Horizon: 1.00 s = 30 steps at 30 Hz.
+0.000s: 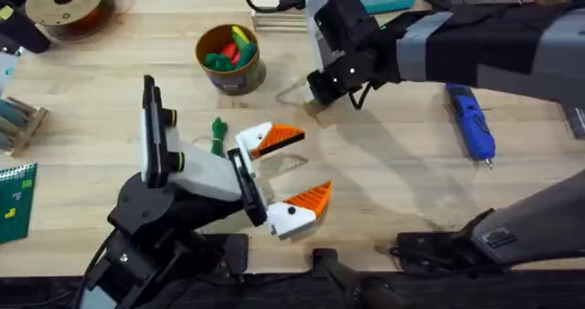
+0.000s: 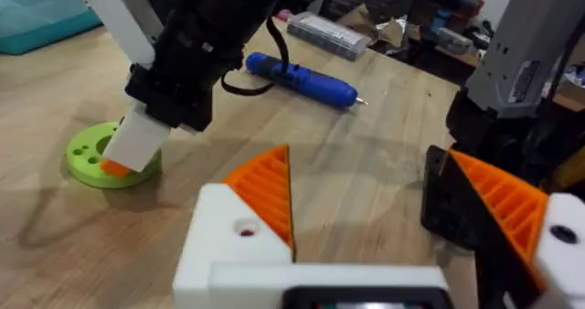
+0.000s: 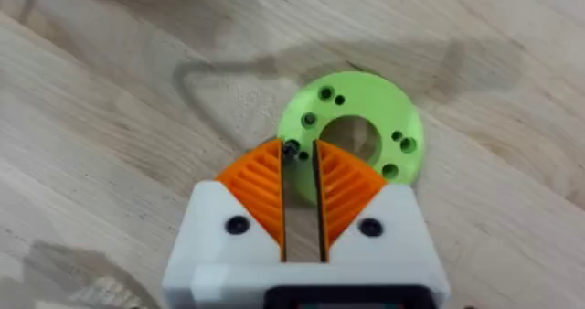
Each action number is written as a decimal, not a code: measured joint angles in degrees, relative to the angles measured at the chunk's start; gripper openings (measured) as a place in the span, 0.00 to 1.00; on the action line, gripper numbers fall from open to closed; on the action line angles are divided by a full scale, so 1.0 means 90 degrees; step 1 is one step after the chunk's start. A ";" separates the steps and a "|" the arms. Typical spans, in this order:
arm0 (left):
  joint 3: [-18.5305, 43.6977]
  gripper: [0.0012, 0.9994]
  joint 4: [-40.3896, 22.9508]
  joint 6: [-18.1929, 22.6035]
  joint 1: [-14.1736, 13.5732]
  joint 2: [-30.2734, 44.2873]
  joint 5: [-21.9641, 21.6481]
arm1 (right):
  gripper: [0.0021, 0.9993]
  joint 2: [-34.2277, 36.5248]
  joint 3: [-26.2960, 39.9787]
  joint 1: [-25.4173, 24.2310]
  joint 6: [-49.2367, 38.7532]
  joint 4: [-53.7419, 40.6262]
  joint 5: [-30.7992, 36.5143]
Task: Pick up the gripper from the table and insert it into the empty holder that is missing its gripper. Then pick up a screw, insert it into the mounting hole, and use the screwdriver to tighten it. Finally, clean up the table by picking up the vegetable and placing it into the bucket.
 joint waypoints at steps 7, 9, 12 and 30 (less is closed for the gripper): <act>0.0000 0.99 0.0000 0.0000 0.0000 0.0000 0.0000 | 0.15 0.0005 0.0017 0.0003 0.0000 -0.0005 -0.0005; 0.0000 0.99 0.0000 0.0000 0.0000 0.0000 0.0000 | 0.15 0.0005 0.0017 0.0012 0.0002 0.0002 -0.0002; 0.0000 0.99 0.0000 0.0000 0.0000 0.0000 0.0000 | 0.12 0.0005 0.0017 0.0013 0.0002 0.0007 -0.0015; 0.0000 0.99 0.0000 0.0000 0.0000 0.0002 0.0000 | 0.00 -0.0860 0.0767 0.0036 -0.0049 -0.1561 0.0024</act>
